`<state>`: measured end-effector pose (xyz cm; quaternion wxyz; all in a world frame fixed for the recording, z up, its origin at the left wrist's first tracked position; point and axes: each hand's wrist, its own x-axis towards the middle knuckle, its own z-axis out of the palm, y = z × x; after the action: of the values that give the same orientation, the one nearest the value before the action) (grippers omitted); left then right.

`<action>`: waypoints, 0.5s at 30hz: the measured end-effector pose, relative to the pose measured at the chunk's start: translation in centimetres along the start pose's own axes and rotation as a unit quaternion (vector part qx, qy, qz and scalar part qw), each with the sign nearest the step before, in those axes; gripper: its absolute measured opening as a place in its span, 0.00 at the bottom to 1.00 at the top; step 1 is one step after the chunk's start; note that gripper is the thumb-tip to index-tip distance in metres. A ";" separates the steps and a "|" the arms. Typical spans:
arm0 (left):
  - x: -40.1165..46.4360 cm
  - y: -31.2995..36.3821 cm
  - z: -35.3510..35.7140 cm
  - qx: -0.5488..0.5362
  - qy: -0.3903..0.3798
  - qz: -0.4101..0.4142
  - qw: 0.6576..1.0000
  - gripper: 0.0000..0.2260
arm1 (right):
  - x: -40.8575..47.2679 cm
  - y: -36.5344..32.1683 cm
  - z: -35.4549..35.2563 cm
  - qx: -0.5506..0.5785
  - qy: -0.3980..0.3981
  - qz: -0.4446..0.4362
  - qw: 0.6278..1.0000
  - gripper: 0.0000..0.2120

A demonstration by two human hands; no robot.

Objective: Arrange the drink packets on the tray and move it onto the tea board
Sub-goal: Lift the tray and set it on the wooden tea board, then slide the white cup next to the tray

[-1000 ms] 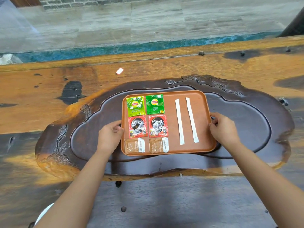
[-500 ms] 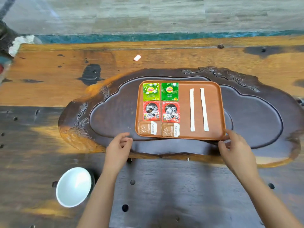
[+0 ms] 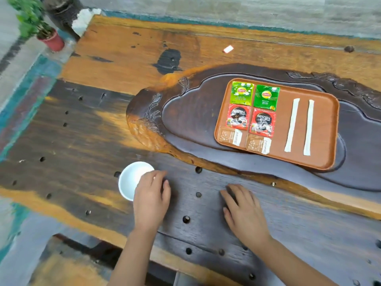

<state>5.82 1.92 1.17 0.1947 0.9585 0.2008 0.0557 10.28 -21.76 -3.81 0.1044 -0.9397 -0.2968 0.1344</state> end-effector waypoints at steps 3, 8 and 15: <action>0.8 -3.9 -1.3 0.034 0.028 -0.032 0.999 0.18 | 1.0 0.2 1.3 -0.038 -0.032 -0.036 0.998 0.22; 1.0 -9.9 -1.8 0.120 -0.053 -0.077 0.988 0.24 | 2.0 1.8 3.1 -0.077 -0.077 -0.094 0.990 0.27; 0.2 -11.2 -2.4 -0.047 -0.057 -0.127 0.989 0.15 | 2.6 2.9 3.5 -0.092 -0.071 -0.133 0.984 0.27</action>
<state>1.50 12.30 -1.03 0.2564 0.9165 0.3066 -0.0143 12.71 -22.14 -8.40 0.0127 -0.8855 -0.4367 0.1578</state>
